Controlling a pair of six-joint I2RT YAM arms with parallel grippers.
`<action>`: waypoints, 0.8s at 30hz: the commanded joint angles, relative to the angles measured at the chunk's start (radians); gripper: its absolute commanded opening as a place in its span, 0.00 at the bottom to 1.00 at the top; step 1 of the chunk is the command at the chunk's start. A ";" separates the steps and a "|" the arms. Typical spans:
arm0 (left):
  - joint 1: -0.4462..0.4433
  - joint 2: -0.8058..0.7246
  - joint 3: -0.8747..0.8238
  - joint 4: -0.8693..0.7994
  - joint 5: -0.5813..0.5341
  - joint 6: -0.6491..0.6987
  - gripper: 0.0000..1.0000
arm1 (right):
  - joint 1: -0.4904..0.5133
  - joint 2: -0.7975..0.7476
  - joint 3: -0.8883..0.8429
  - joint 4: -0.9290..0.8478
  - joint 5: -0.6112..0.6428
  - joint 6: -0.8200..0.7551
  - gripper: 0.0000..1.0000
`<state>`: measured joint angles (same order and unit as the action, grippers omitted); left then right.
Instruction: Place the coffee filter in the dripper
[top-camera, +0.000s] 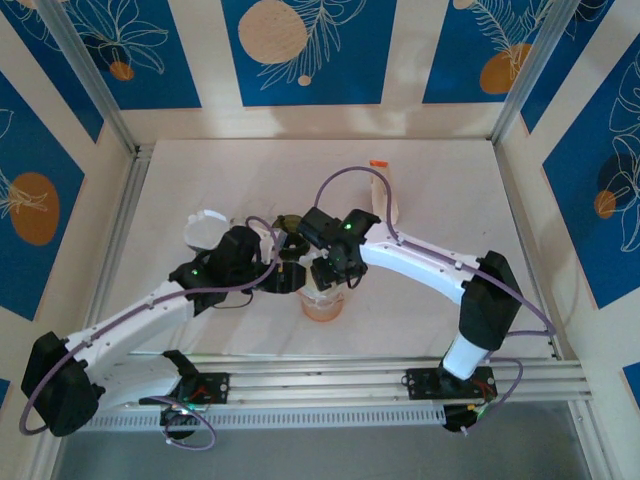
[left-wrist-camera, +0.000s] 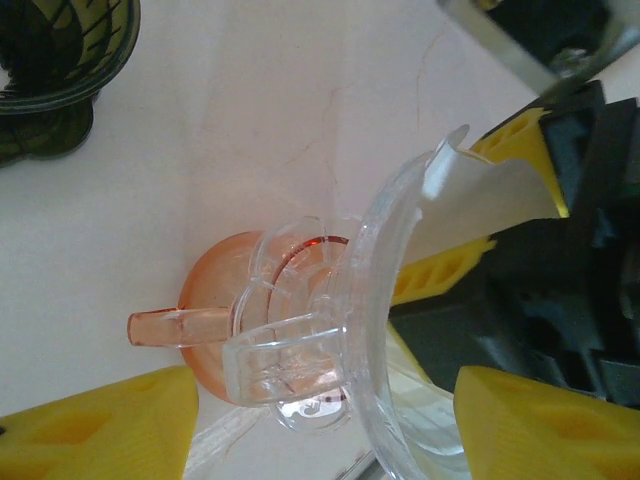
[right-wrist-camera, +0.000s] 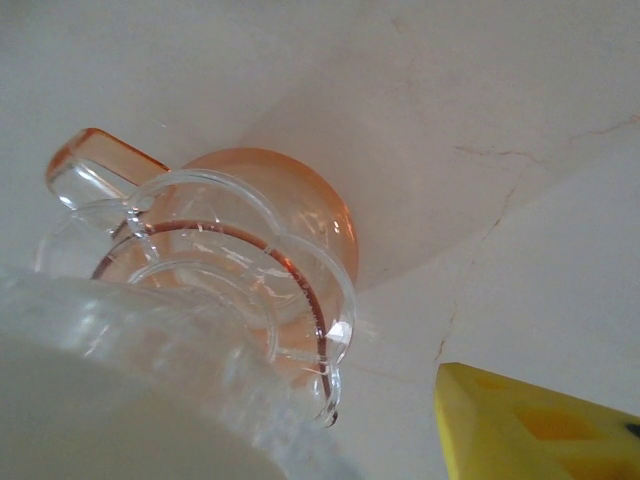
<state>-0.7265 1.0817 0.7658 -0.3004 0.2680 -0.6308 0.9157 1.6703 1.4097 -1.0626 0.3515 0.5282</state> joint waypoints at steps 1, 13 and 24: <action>0.016 -0.038 0.020 -0.002 -0.010 -0.009 0.69 | -0.004 0.015 -0.018 -0.005 0.025 -0.015 0.61; 0.034 -0.035 -0.003 0.006 0.003 -0.018 0.71 | 0.000 0.064 -0.026 0.003 0.058 -0.034 0.61; 0.035 0.002 -0.017 0.046 0.029 -0.022 0.78 | 0.000 0.065 -0.031 0.007 0.061 -0.030 0.61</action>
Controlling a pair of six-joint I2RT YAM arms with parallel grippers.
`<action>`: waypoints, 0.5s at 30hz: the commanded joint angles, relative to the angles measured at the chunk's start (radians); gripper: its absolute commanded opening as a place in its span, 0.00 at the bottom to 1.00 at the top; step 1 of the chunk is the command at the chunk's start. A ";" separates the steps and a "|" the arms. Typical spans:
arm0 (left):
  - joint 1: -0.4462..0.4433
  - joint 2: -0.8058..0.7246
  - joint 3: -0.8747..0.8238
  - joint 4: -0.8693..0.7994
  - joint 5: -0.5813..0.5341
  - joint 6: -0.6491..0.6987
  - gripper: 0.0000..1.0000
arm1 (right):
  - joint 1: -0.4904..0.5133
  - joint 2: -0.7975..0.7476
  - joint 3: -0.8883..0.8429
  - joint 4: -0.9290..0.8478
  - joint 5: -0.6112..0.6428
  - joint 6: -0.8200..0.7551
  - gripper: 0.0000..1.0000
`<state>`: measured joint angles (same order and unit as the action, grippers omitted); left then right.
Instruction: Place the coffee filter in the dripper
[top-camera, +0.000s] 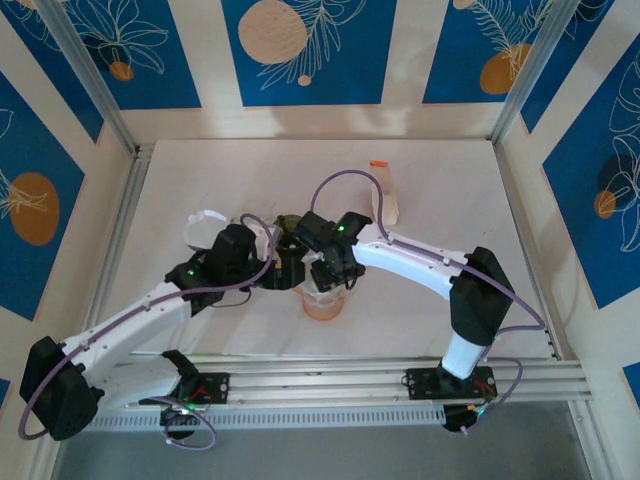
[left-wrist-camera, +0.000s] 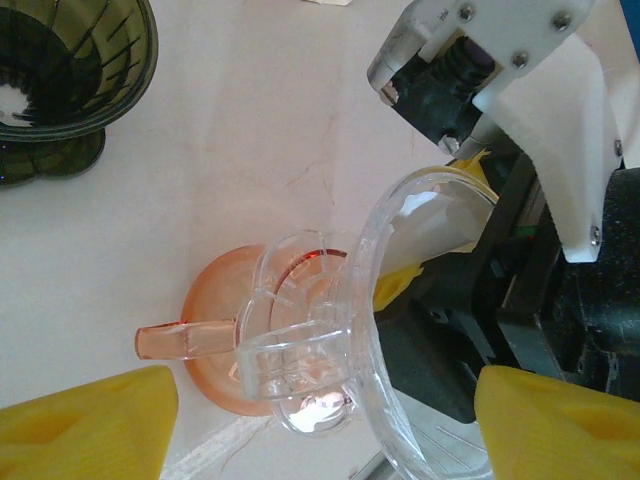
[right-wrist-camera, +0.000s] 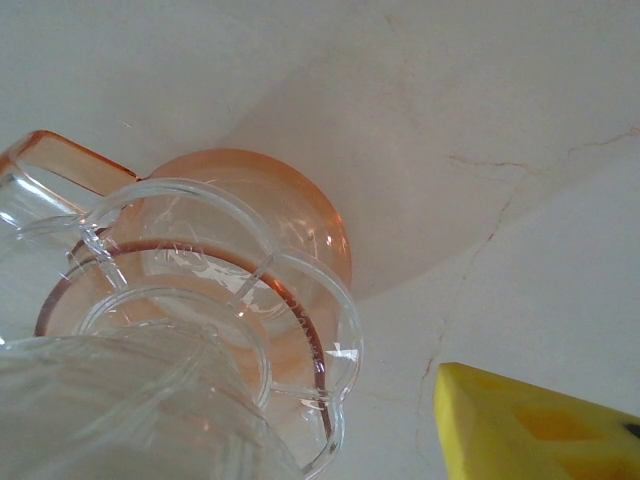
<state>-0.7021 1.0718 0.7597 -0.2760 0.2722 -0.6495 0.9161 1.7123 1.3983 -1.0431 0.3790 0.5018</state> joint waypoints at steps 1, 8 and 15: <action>0.011 0.017 -0.011 0.026 0.028 -0.004 0.77 | -0.001 0.018 -0.017 -0.012 0.033 -0.002 0.61; 0.011 0.037 -0.019 0.037 0.034 -0.009 0.69 | 0.002 -0.027 0.012 -0.016 0.035 0.006 0.62; 0.010 0.043 -0.023 0.038 0.036 -0.014 0.66 | 0.007 -0.085 0.040 -0.031 0.039 0.026 0.62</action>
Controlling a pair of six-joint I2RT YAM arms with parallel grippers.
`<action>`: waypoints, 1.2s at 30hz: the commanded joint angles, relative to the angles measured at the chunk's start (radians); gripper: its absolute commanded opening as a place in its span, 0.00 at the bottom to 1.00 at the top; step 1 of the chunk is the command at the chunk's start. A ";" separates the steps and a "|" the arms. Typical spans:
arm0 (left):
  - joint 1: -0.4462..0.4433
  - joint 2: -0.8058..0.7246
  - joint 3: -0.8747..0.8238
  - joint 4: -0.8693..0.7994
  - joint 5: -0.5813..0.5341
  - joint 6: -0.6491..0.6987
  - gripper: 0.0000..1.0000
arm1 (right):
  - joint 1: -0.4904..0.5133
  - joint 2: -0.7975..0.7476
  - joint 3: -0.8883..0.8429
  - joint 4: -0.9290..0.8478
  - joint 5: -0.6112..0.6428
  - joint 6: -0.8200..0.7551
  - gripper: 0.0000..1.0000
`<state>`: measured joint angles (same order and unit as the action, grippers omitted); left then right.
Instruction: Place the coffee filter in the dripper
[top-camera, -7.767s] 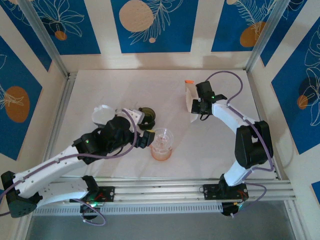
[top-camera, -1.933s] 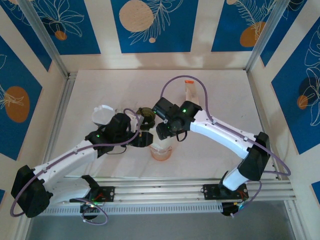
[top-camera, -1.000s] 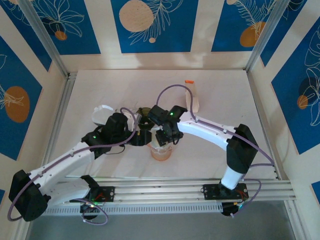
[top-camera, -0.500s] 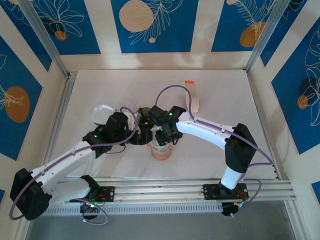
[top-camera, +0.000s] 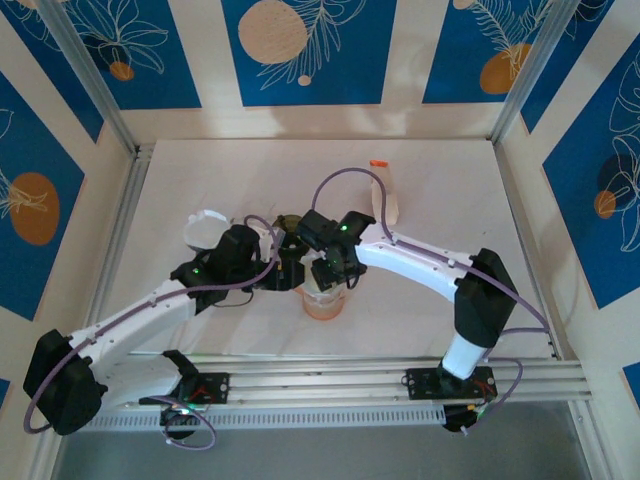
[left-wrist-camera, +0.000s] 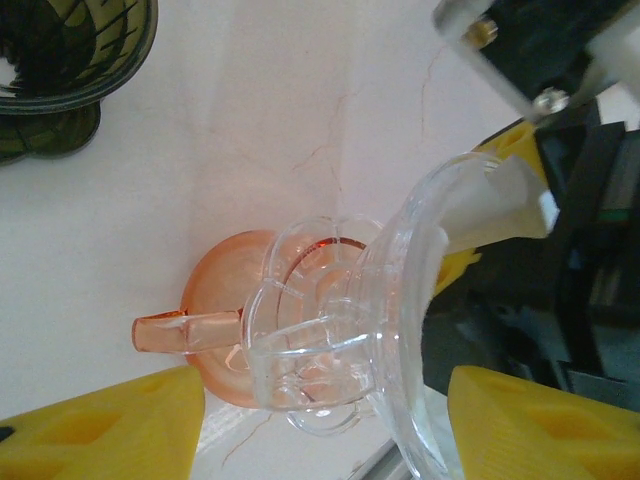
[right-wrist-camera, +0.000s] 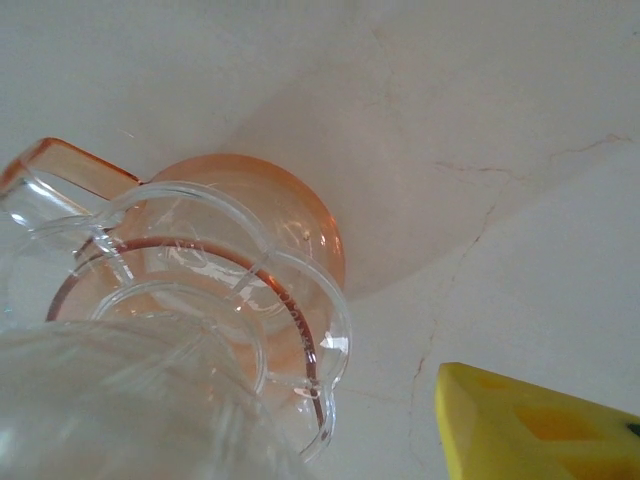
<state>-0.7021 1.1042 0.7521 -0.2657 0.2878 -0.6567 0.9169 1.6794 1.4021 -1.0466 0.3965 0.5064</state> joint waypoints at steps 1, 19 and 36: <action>0.012 0.010 -0.016 0.028 0.021 -0.008 0.66 | 0.009 -0.059 0.040 -0.030 0.023 0.024 0.62; 0.012 -0.010 -0.002 0.028 0.013 -0.021 0.69 | 0.006 -0.319 0.065 -0.075 0.145 0.107 0.61; 0.010 -0.104 0.077 -0.064 -0.047 -0.010 0.86 | -0.024 -0.589 -0.179 0.014 0.236 0.216 0.61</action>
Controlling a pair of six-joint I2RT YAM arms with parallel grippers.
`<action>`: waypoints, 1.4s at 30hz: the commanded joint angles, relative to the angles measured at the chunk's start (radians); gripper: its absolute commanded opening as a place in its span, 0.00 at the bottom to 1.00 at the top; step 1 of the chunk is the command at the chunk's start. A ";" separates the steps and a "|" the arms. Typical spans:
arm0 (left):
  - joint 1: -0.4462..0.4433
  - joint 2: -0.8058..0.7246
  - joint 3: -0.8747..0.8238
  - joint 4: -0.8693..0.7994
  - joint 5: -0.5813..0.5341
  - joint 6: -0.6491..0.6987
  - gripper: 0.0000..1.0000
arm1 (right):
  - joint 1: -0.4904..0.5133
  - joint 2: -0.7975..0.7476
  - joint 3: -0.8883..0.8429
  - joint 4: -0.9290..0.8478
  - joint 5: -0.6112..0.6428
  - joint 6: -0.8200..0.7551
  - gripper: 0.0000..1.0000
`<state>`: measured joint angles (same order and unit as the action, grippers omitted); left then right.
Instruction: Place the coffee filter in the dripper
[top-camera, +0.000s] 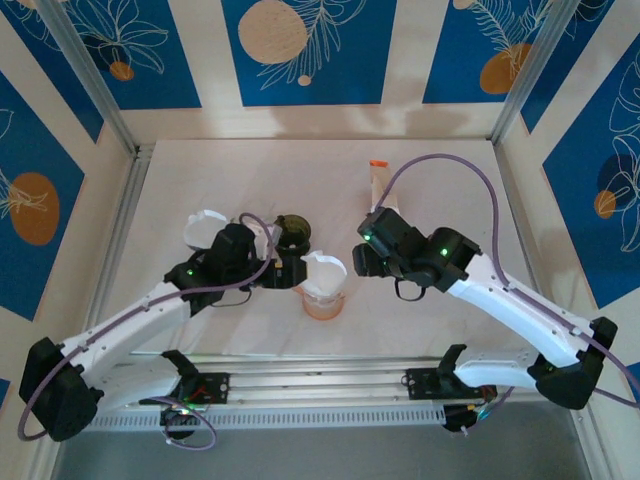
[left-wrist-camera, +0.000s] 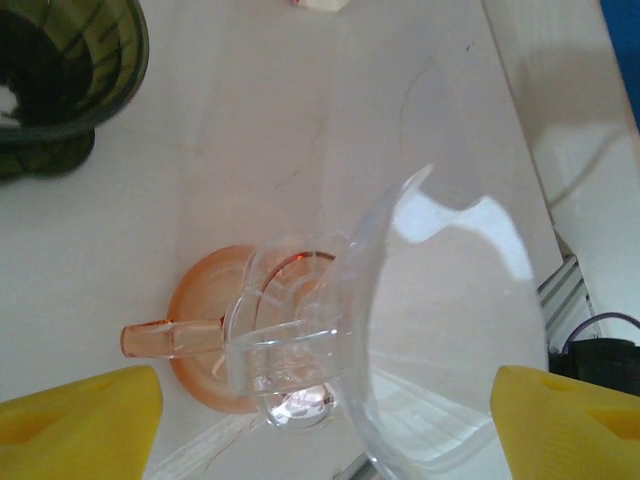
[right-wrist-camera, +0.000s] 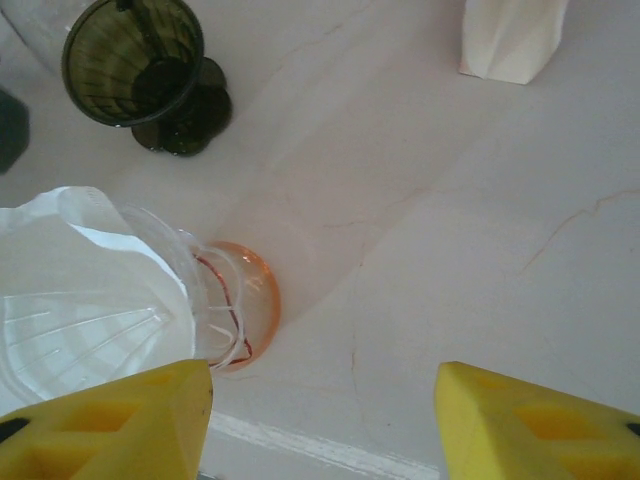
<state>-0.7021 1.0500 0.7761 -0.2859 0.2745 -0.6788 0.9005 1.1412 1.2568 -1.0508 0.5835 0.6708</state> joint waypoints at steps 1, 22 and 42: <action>0.011 -0.063 0.057 -0.053 -0.044 0.015 0.87 | -0.009 -0.065 -0.052 0.023 0.053 0.059 0.61; 0.006 -0.148 -0.181 -0.134 -0.077 -0.147 0.48 | -0.106 -0.190 -0.409 0.137 -0.212 0.129 0.57; -0.039 0.253 -0.334 0.420 0.067 -0.306 0.16 | -0.254 -0.146 -0.650 0.409 -0.564 0.087 0.44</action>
<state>-0.7319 1.2850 0.4507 0.0170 0.2993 -0.9562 0.6582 0.9813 0.6235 -0.6888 0.0994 0.7681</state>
